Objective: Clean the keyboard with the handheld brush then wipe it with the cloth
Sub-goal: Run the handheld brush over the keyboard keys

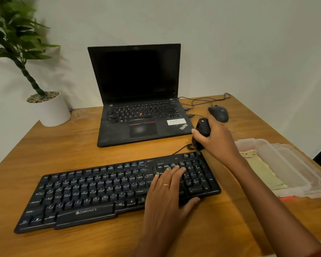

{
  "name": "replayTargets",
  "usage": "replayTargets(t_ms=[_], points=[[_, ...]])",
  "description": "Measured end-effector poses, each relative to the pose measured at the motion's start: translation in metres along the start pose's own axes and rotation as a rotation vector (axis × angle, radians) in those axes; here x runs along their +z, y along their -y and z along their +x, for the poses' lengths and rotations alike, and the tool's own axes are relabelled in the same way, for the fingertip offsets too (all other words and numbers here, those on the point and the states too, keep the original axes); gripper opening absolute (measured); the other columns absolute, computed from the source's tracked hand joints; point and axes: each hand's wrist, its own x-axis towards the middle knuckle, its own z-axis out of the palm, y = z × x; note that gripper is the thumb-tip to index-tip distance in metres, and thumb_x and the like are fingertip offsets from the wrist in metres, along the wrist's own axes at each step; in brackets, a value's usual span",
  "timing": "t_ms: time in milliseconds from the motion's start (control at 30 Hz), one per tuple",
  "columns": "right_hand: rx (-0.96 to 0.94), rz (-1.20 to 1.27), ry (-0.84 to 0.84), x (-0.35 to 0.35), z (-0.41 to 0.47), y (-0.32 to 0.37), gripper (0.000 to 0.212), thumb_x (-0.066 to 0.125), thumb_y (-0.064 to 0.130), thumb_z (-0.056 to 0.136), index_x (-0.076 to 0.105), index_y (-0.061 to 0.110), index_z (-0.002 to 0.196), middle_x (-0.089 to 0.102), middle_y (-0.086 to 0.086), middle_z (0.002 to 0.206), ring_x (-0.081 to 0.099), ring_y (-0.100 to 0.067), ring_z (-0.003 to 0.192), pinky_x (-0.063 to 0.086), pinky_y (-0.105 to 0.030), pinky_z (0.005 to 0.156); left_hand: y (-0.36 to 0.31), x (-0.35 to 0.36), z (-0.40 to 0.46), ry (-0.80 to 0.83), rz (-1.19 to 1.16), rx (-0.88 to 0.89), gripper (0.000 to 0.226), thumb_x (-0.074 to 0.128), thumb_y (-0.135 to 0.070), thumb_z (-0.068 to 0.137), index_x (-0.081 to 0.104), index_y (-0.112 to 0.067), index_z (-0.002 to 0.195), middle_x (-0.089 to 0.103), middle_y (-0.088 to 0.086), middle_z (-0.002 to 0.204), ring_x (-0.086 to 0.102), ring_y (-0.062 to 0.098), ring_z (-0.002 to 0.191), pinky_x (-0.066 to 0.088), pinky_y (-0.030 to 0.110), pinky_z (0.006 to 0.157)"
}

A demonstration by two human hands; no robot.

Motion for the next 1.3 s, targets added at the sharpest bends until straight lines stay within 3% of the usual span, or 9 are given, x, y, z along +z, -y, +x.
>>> replayTargets(t_ms=[167,333,500,600,700,833,1000,1133,1300], points=[[0.009,0.035,0.08,-0.002,-0.005,0.003,0.021,0.063,0.027,0.084,0.046,0.019,0.077,0.05,0.005,0.064,0.048,-0.013,0.057,0.034,-0.026,0.05,-0.001,0.0,0.0,-0.011,0.037,-0.026,0.075,0.035,-0.078,0.078,0.045,-0.026,0.132,0.057,-0.009,0.131,0.053,0.008,0.119,0.03,0.046,0.106],[0.142,0.078,0.417,-0.03,-0.012,0.016,0.016,0.064,0.025,0.084,0.055,0.013,0.089,0.063,-0.004,0.076,0.061,-0.014,0.057,0.048,-0.023,0.043,0.001,0.002,0.001,-0.004,0.053,-0.041,0.078,0.032,-0.079,0.079,0.046,-0.024,0.132,0.057,-0.007,0.131,0.054,0.01,0.119,0.029,0.049,0.105],[0.049,0.1,0.092,-0.003,-0.006,0.018,0.02,0.064,0.036,0.085,0.055,0.019,0.091,0.061,0.006,0.077,0.061,-0.017,0.074,0.053,-0.038,0.067,0.001,0.001,0.0,0.01,0.025,-0.044,0.077,0.023,-0.08,0.083,0.042,-0.026,0.134,0.055,-0.008,0.132,0.053,0.009,0.121,0.028,0.048,0.106],[0.062,0.103,0.184,0.003,-0.003,0.019,0.015,0.063,0.03,0.084,0.049,0.027,0.081,0.057,0.009,0.073,0.062,-0.02,0.073,0.053,-0.036,0.063,0.0,0.0,-0.001,0.0,0.018,-0.036,0.076,0.027,-0.08,0.082,0.043,-0.026,0.134,0.055,-0.008,0.132,0.052,0.009,0.12,0.029,0.042,0.111],[0.079,0.063,0.331,-0.008,0.009,0.025,0.013,0.063,0.026,0.083,0.052,0.019,0.085,0.063,0.0,0.075,0.065,-0.023,0.067,0.055,-0.036,0.059,0.001,0.0,0.0,0.003,0.021,-0.039,0.079,0.019,-0.081,0.083,0.042,-0.025,0.134,0.055,-0.008,0.133,0.052,0.009,0.121,0.028,0.046,0.109],[0.001,0.022,0.208,0.007,0.007,0.03,0.024,0.062,0.033,0.085,0.055,0.013,0.096,0.062,0.0,0.079,0.059,-0.016,0.068,0.052,-0.035,0.061,0.001,0.0,0.0,0.01,0.022,-0.041,0.079,0.017,-0.081,0.084,0.043,-0.025,0.134,0.056,-0.007,0.132,0.054,0.01,0.12,0.029,0.049,0.105],[0.089,0.016,0.399,-0.006,0.014,0.034,0.021,0.062,0.027,0.082,0.054,0.014,0.098,0.067,-0.004,0.082,0.067,-0.024,0.06,0.056,-0.034,0.053,0.0,0.0,0.0,-0.003,0.055,-0.041,0.079,0.026,-0.082,0.081,0.044,-0.024,0.132,0.057,-0.008,0.131,0.055,0.01,0.119,0.03,0.049,0.104],[0.013,0.0,0.204,0.006,0.005,0.034,0.023,0.062,0.03,0.082,0.057,0.013,0.096,0.062,0.002,0.078,0.06,-0.017,0.066,0.051,-0.033,0.059,0.0,0.0,0.0,0.009,0.048,-0.042,0.08,0.027,-0.082,0.08,0.044,-0.023,0.133,0.057,-0.007,0.132,0.054,0.01,0.12,0.029,0.047,0.105],[0.084,-0.031,0.387,-0.006,0.009,0.035,0.016,0.062,0.028,0.083,0.052,0.019,0.092,0.064,0.0,0.077,0.063,-0.017,0.055,0.051,-0.025,0.046,0.0,0.001,0.0,0.019,0.039,-0.054,0.081,0.023,-0.082,0.081,0.043,-0.024,0.134,0.057,-0.008,0.132,0.054,0.01,0.121,0.029,0.045,0.105]])
